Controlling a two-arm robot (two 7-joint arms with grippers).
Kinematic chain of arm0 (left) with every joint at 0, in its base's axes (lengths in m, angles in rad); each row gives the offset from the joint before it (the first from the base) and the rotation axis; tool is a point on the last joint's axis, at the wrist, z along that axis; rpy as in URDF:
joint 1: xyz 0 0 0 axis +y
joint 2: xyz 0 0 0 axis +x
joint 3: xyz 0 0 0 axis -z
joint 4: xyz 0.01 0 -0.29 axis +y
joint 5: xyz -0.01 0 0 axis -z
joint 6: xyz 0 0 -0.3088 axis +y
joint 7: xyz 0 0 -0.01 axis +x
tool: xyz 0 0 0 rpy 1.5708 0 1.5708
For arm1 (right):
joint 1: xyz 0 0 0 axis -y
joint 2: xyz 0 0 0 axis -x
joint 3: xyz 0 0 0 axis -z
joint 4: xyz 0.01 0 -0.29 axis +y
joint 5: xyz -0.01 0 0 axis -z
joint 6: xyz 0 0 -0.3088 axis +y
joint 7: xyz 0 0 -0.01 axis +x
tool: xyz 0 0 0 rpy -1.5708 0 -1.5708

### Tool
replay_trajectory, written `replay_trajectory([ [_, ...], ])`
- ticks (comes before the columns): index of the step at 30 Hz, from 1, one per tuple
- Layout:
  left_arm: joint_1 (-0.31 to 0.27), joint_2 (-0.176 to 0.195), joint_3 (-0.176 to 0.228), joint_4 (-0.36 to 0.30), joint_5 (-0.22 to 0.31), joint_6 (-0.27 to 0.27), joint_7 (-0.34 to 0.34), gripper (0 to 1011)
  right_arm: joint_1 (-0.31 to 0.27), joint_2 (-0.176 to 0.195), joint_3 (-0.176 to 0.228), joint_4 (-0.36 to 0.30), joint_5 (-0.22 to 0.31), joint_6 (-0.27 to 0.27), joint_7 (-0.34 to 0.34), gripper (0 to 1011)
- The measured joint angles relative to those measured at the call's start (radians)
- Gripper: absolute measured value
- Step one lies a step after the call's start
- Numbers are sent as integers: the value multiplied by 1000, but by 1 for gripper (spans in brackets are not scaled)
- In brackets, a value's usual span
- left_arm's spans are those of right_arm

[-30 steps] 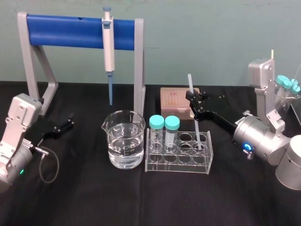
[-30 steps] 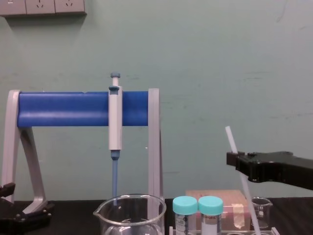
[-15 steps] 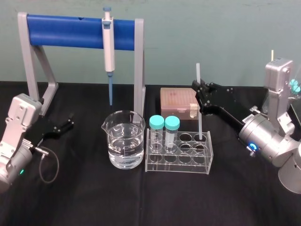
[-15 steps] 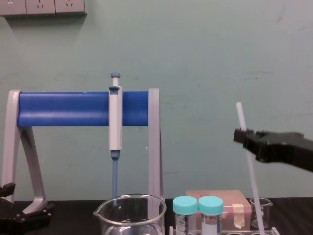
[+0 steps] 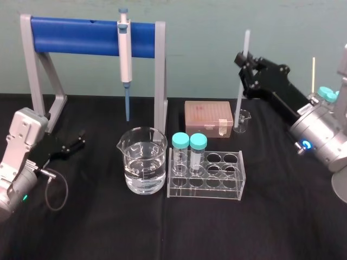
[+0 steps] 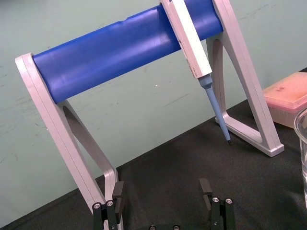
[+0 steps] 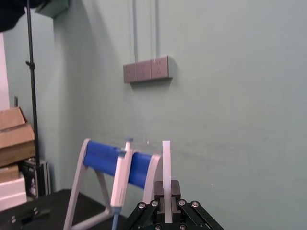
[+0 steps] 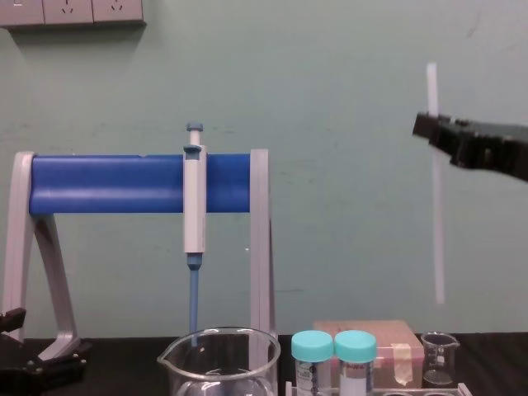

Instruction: Pick up the stirring rod with one hand, then place it down.

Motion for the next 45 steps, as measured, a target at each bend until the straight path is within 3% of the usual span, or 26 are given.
replay_trajectory([
  [11,0,0,0,0,0,0,0,1000,5,2,25,-40,7,-1,-15,73],
  [45,0,0,0,0,0,0,0,1000,-22,9,33,-66,5,9,-23,72],
])
